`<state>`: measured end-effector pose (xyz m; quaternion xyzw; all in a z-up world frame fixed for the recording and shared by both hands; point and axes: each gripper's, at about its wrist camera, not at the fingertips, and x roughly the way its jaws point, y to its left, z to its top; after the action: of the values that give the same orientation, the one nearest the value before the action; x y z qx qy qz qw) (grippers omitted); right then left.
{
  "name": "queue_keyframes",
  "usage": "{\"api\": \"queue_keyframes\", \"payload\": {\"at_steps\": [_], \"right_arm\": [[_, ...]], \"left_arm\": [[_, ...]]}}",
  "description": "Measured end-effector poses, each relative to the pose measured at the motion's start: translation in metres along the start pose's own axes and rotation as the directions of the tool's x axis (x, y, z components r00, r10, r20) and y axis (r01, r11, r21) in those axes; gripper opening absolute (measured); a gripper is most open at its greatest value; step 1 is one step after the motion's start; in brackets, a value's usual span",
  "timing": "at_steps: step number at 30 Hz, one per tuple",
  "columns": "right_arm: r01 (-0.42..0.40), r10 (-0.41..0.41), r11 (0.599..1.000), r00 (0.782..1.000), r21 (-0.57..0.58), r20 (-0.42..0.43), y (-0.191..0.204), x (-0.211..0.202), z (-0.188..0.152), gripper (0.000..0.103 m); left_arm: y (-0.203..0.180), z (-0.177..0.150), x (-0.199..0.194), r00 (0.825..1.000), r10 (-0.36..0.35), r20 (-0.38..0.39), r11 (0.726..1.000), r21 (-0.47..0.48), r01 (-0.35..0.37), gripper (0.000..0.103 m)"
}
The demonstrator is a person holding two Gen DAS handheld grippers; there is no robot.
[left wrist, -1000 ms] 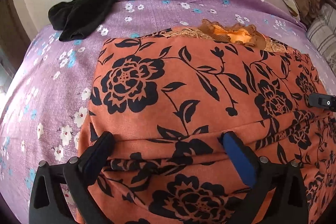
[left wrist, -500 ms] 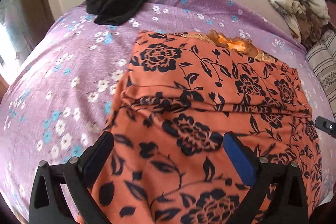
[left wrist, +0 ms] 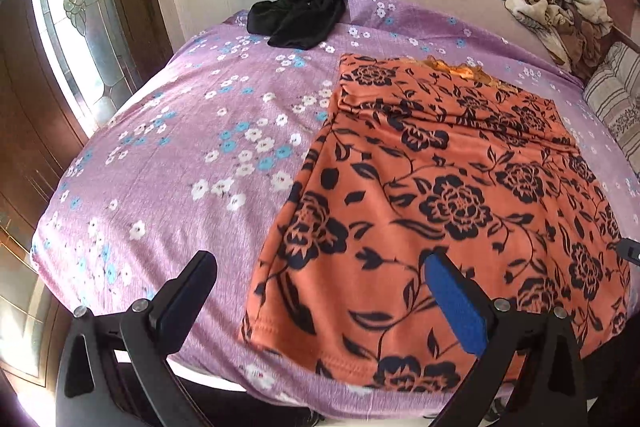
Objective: Fold small clothes
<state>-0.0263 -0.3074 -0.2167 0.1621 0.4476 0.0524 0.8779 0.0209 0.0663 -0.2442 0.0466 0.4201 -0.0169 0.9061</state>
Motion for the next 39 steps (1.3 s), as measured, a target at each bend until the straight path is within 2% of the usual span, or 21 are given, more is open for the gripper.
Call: {"api": "queue_keyframes", "payload": {"at_steps": [6, 13, 19, 31, 36, 39], "right_arm": [[-0.047, 0.048, 0.999, 0.998, 0.022, -0.051, 0.009, 0.0, -0.022, 0.059], [-0.049, 0.047, 0.998, 0.998, -0.04, -0.045, 0.029, -0.006, -0.027, 0.059], [-0.004, 0.004, 0.999, 1.0, -0.032, -0.021, 0.022, -0.016, -0.022, 0.059], [0.096, -0.092, 0.99, 0.995, 0.104, -0.04, -0.043, -0.024, -0.025, 0.059], [0.094, -0.086, 0.985, 0.994, 0.143, -0.061, -0.06, -0.026, -0.026, 0.059], [0.074, -0.06, 0.981, 0.995, 0.181, -0.085, -0.072, -0.027, -0.029, 0.059]], "left_arm": [[-0.002, -0.03, -0.014, 0.999, 0.045, 0.006, 0.998, 0.036, -0.046, 0.103], [-0.003, -0.028, -0.029, 0.996, 0.063, 0.064, 0.996, 0.053, -0.066, 0.103], [-0.008, -0.025, -0.021, 0.997, 0.047, 0.062, 0.996, 0.073, -0.051, 0.103], [0.012, -0.024, 0.006, 0.998, 0.053, -0.041, 0.999, 0.015, -0.052, 0.103], [0.046, -0.017, 0.018, 0.992, 0.049, -0.117, 0.996, -0.067, -0.057, 0.103], [0.064, -0.014, 0.026, 0.984, 0.006, -0.176, 0.995, -0.094, -0.023, 0.103]]}}
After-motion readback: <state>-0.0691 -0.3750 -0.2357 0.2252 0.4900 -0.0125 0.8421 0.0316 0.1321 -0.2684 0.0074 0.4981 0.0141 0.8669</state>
